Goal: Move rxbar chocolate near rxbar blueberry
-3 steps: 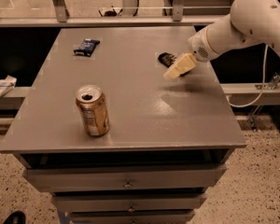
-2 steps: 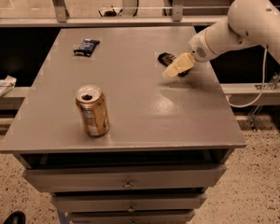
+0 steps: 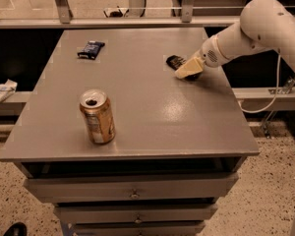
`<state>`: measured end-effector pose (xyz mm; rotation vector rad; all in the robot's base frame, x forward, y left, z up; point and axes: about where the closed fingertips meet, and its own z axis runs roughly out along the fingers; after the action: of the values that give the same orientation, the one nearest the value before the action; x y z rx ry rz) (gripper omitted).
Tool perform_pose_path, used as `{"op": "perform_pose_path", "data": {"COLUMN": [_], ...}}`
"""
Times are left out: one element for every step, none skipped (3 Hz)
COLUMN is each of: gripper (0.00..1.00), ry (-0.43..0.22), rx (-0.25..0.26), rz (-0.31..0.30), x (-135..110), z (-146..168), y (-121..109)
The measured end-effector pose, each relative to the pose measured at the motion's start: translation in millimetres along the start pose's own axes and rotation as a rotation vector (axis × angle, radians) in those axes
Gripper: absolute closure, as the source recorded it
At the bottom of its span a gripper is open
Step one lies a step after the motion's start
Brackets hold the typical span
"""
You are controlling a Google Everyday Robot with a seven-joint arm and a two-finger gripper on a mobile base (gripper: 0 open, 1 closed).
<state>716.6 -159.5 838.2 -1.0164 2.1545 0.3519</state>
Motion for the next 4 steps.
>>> {"op": "perform_pose_path", "data": {"gripper": [0.60, 0.91, 1.00, 0.82], "ry": [-0.019, -0.066, -0.088, -0.092], "rx": [-0.011, -0.049, -0.078, -0.085], "rz": [0.013, -0.010, -0.026, -0.050], "x": [-7, -32, -46, -53], "z": [-3, -13, -19, -25], "y": [0, 9, 18, 23]}}
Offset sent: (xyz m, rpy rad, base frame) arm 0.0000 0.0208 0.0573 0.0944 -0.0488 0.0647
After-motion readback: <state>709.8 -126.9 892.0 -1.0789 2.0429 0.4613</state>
